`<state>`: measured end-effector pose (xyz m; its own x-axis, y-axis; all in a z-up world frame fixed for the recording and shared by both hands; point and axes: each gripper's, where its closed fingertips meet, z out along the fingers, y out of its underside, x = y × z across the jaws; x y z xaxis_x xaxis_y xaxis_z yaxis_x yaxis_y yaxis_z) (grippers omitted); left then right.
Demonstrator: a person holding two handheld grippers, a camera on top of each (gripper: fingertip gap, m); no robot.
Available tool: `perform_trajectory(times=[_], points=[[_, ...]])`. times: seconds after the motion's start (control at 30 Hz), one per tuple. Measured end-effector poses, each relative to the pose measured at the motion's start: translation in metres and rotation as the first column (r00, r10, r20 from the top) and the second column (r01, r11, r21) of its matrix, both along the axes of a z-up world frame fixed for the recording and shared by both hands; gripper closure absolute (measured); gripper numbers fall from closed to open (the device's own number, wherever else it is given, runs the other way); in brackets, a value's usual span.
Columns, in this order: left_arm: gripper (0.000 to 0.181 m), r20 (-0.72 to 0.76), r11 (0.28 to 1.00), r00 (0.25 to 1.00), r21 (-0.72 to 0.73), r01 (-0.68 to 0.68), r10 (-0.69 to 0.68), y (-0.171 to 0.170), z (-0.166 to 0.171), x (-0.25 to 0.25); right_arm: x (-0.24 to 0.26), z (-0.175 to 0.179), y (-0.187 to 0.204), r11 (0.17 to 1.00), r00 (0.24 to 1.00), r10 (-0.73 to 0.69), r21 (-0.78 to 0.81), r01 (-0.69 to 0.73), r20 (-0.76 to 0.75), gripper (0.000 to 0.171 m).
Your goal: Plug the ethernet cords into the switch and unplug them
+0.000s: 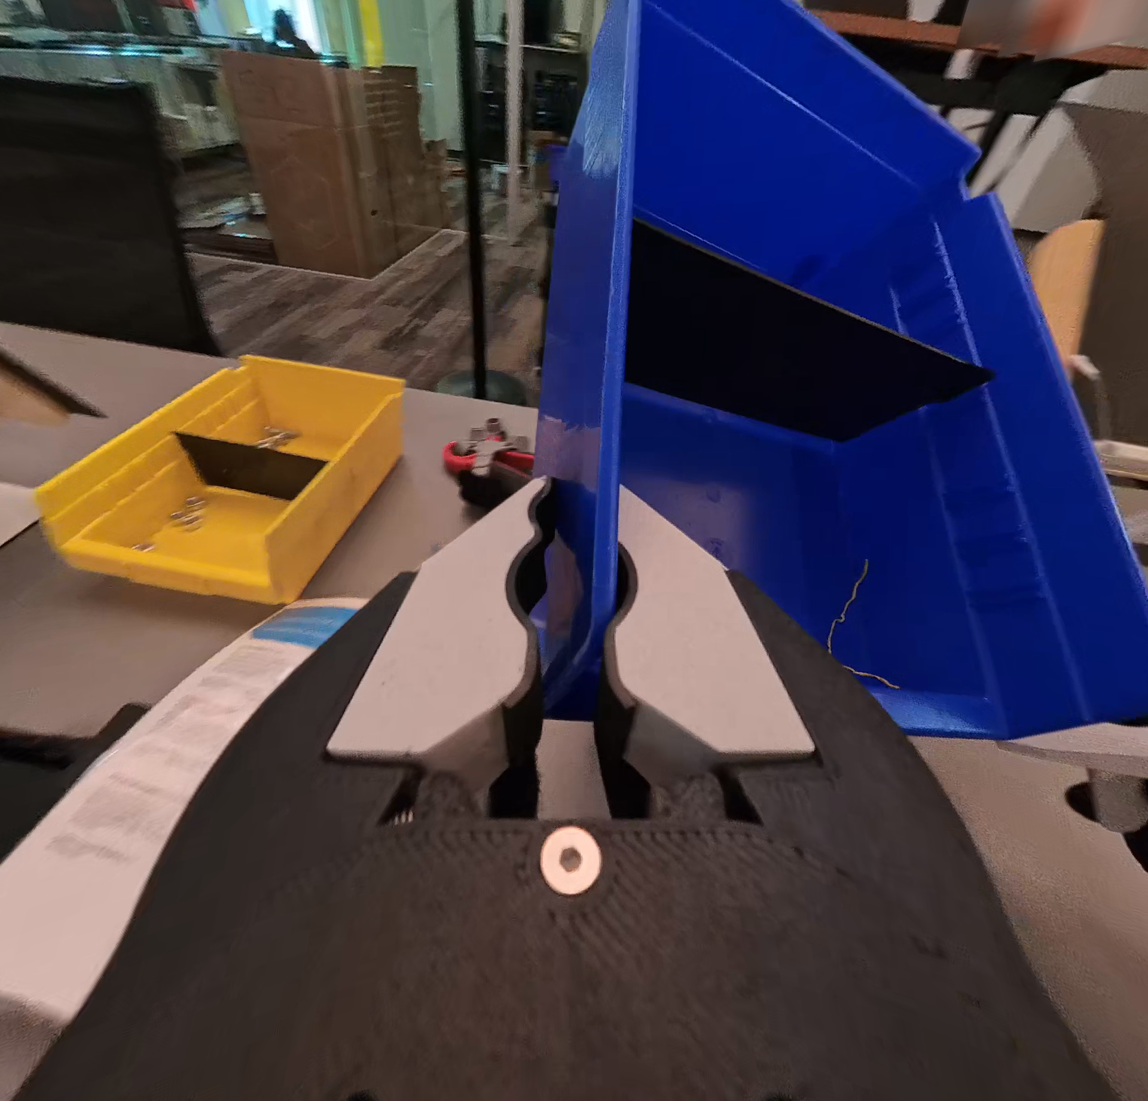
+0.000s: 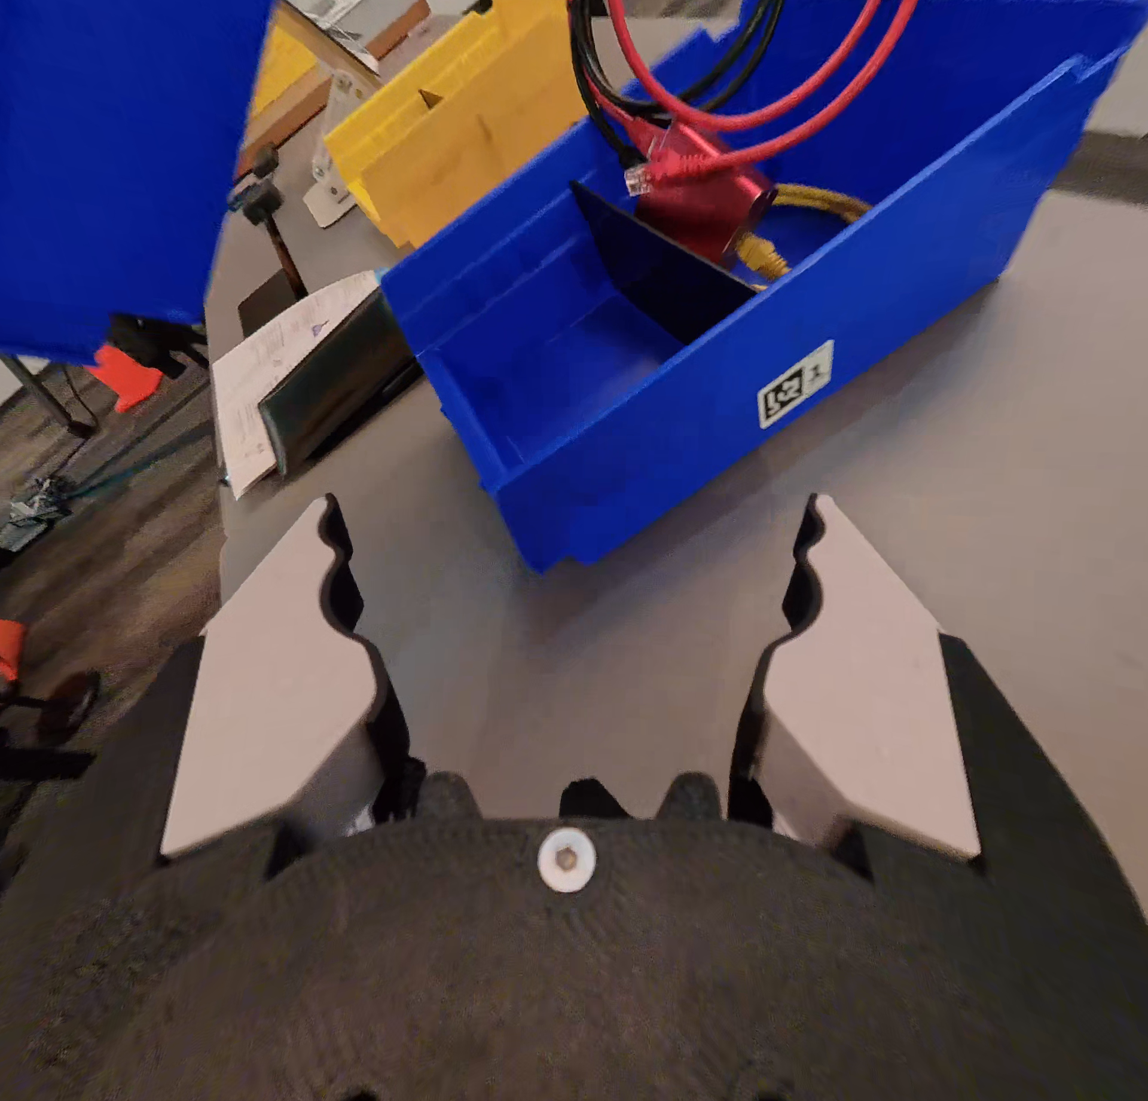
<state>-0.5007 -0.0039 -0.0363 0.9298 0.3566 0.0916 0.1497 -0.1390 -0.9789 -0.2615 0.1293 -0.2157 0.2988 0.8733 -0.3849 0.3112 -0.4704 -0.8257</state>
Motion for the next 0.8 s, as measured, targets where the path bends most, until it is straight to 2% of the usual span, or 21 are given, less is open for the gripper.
perform_trajectory(times=[0.1,0.2,0.33,0.4,0.5,0.6,0.67,0.8], points=[[0.175,-0.004,0.991,0.991,0.008,0.135,-0.135,0.031,0.009,0.051,0.058,0.036,-0.010,0.998,0.997,0.017,0.068,-0.012,-0.075,0.037],[0.174,-0.003,0.954,0.954,0.012,0.299,-0.299,0.065,0.014,0.121,0.134,0.074,-0.014,0.990,0.986,-0.031,0.133,0.053,-0.163,0.040],[0.174,-0.040,0.857,0.856,-0.025,0.515,-0.516,0.105,0.010,0.241,0.241,0.122,-0.039,0.968,0.932,-0.069,0.202,0.148,-0.355,0.041],[0.174,-0.041,0.786,0.785,-0.061,0.616,-0.618,0.121,-0.001,0.309,0.288,0.132,-0.056,0.937,0.907,-0.106,0.265,0.229,-0.407,0.034],[0.175,-0.001,0.662,0.666,-0.116,0.741,-0.746,0.145,-0.030,0.408,0.345,0.131,-0.070,0.902,0.869,-0.220,0.246,0.354,-0.444,0.027],[0.175,0.086,0.538,0.555,-0.165,0.827,-0.827,0.165,-0.072,0.496,0.396,0.115,-0.063,0.852,0.814,-0.392,0.164,0.497,-0.429,0.025],[0.174,0.141,0.494,0.520,-0.181,0.850,-0.843,0.179,-0.099,0.539,0.429,0.093,-0.049,0.800,0.776,-0.505,0.132,0.586,-0.379,0.019],[0.172,0.223,0.426,0.473,-0.228,0.876,-0.853,0.201,-0.144,0.606,0.485,0.052,-0.021,0.729,0.713,-0.642,0.062,0.681,-0.284,0.016]])
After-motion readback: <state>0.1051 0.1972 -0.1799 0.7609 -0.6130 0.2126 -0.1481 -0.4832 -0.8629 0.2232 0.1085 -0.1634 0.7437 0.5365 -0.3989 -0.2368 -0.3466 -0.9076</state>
